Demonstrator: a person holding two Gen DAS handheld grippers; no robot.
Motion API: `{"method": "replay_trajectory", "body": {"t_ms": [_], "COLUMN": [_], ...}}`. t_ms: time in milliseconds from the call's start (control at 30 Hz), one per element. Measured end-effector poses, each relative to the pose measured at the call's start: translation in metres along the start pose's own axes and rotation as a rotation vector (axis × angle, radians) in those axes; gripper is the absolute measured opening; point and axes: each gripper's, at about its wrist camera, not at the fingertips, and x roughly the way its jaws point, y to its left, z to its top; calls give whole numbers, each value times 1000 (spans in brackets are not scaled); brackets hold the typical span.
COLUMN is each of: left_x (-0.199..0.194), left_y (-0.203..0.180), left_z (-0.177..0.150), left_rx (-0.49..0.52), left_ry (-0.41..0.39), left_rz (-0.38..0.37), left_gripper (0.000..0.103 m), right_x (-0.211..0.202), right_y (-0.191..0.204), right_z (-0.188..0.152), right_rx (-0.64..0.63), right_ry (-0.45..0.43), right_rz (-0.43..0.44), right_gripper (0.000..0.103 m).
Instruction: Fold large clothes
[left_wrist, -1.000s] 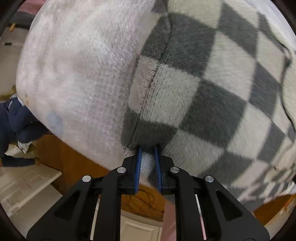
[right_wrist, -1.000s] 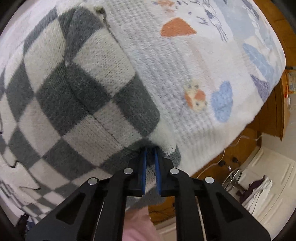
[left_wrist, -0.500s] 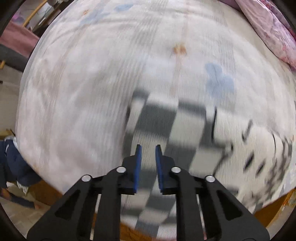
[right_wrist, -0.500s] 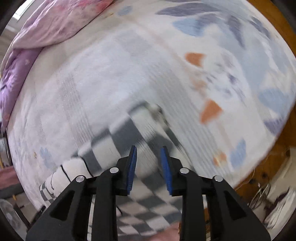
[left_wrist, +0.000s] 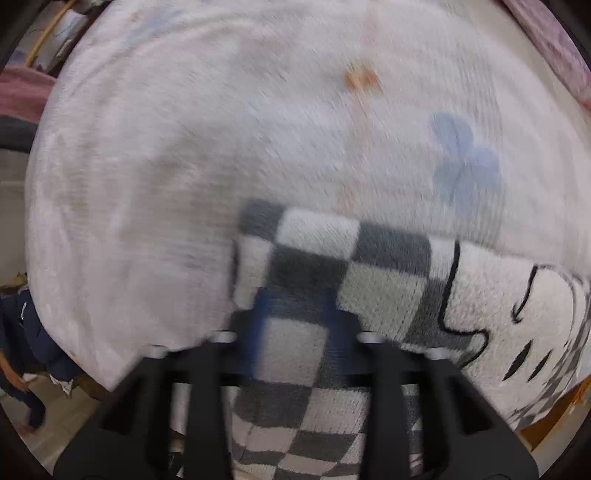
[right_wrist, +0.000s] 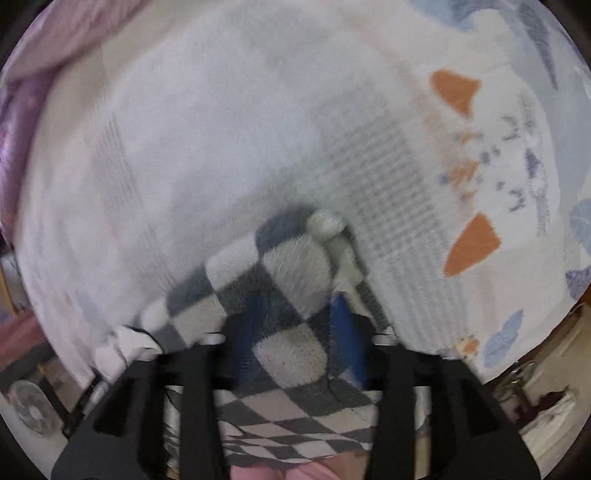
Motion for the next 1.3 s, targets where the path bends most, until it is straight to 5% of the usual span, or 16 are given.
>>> {"method": "replay_trajectory", "body": {"t_ms": [33, 100, 200, 233, 300, 367, 433, 467, 567, 667, 733, 833, 900, 967, 1067, 1300], "left_x": [-7, -14, -7, 3, 23, 15, 1, -1, 14, 9, -15, -45, -52, -42, -8, 9], "left_y": [4, 9, 15, 16, 17, 15, 18, 21, 34, 26, 18, 9, 2, -3, 1, 29], "left_z": [3, 8, 13, 15, 14, 15, 16, 17, 25, 32, 26, 9, -8, -22, -62, -171], "left_rx": [-16, -43, -80, -100, -146, -138, -134, -153, -241, -165, -95, -47, -36, -24, -46, -164], "left_ry": [-21, -49, -65, -56, 37, -11, -62, -69, -45, -14, -58, -130, -131, -89, 40, 158], "left_rz": [19, -3, -35, -56, -118, -102, -69, -71, -86, -42, -7, -8, -54, -48, -19, -61], "left_gripper": [70, 70, 70, 62, 39, 30, 11, 10, 10, 14, 34, 43, 43, 43, 42, 44], "right_x": [-6, -14, 6, 21, 41, 36, 27, 26, 41, 37, 20, -16, -30, -17, 29, 38], "right_y": [-4, -9, -13, -14, -16, -5, 0, 0, -5, 0, 6, 16, 22, 25, 6, -53], "right_z": [3, 12, 25, 29, 30, 28, 21, 20, 22, 24, 19, -2, -20, -36, -56, -120], "right_rx": [18, 33, 44, 68, 93, 58, 44, 44, 80, 69, 27, -65, -131, -185, -175, -15], "right_ry": [-23, -44, 33, 69, 102, 56, 11, -4, 2, 31, 7, -126, -183, -109, -13, 6], "right_rz": [-6, 18, 95, 108, 129, 91, 57, 49, 50, -2, -51, -92, -70, -47, -144, -51], "right_gripper": [66, 66, 66, 65, 47, 35, 32, 31, 36, 49, 54, 53, 38, 18, 18, 19]}}
